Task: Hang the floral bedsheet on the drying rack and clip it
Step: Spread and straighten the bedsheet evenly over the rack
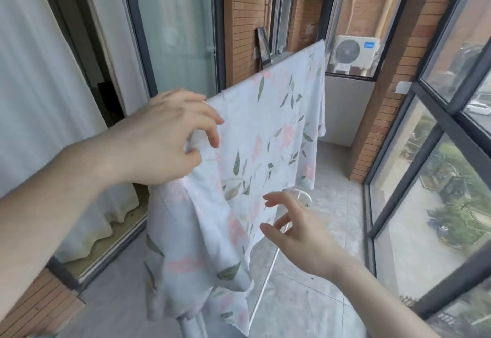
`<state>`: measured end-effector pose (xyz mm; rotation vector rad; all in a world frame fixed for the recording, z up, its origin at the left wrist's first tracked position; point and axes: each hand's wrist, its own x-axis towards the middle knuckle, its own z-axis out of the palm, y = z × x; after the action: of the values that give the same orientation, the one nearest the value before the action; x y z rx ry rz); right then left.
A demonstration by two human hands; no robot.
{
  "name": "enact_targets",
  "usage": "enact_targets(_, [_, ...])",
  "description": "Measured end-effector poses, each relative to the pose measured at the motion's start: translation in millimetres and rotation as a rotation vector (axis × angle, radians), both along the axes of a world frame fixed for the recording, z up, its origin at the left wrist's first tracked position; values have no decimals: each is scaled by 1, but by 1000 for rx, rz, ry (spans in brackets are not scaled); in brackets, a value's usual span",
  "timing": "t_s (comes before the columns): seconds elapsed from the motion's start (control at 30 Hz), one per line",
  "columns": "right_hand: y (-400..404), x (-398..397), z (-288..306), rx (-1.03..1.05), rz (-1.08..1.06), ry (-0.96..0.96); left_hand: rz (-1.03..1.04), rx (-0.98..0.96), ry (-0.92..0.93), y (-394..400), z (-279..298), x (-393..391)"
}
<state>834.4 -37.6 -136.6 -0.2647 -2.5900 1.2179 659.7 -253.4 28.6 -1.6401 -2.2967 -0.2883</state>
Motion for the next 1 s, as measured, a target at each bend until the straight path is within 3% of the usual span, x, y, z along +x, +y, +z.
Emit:
enact_targets(0.1, [-3,-8,-3,9,25,8,-28,-36,75,-2,-34,27])
enact_targets(0.23, [2,-13,-16,-27,39,-22,-46,-99,45,1,-86,41])
enact_targets(0.47, [17,-26,-59,-76,83,-129,38,-124,-248,-8,-169,72])
enact_targets(0.83, [81,-79,-99,-116,424,-215,779,-50,-648,41,-242,132])
enact_targets(1.0, [115,-100,-104,-87,603,-216,1136,140,-837,85,-274,145])
